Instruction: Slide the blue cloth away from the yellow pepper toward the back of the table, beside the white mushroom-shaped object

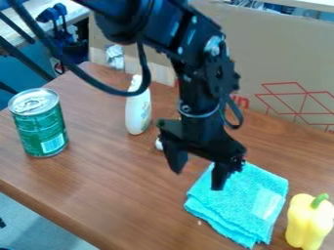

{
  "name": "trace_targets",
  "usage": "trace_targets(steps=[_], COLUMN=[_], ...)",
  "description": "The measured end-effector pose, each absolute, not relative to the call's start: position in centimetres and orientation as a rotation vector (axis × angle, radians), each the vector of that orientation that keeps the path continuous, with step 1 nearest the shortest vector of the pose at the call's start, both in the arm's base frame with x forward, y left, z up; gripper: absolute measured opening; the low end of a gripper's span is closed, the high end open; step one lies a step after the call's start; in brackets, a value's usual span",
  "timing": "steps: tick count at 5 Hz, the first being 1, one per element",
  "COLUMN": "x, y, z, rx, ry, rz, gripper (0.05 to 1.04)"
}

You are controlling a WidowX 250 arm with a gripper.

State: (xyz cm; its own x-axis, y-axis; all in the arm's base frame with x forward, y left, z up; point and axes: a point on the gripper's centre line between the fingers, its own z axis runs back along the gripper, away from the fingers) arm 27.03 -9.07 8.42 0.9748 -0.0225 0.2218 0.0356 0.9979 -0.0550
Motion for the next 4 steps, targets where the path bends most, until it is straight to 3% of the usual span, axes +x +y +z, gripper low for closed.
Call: trace_targets(steps=[3,4], x=[29.1,28.1], y=[-11.2,-11.8], z=[5.3,5.2], rx=[-0.102,-0.084], ry=[-0.159,-0.111], rz=[0.036,-0.032], gripper=[1.002,1.002])
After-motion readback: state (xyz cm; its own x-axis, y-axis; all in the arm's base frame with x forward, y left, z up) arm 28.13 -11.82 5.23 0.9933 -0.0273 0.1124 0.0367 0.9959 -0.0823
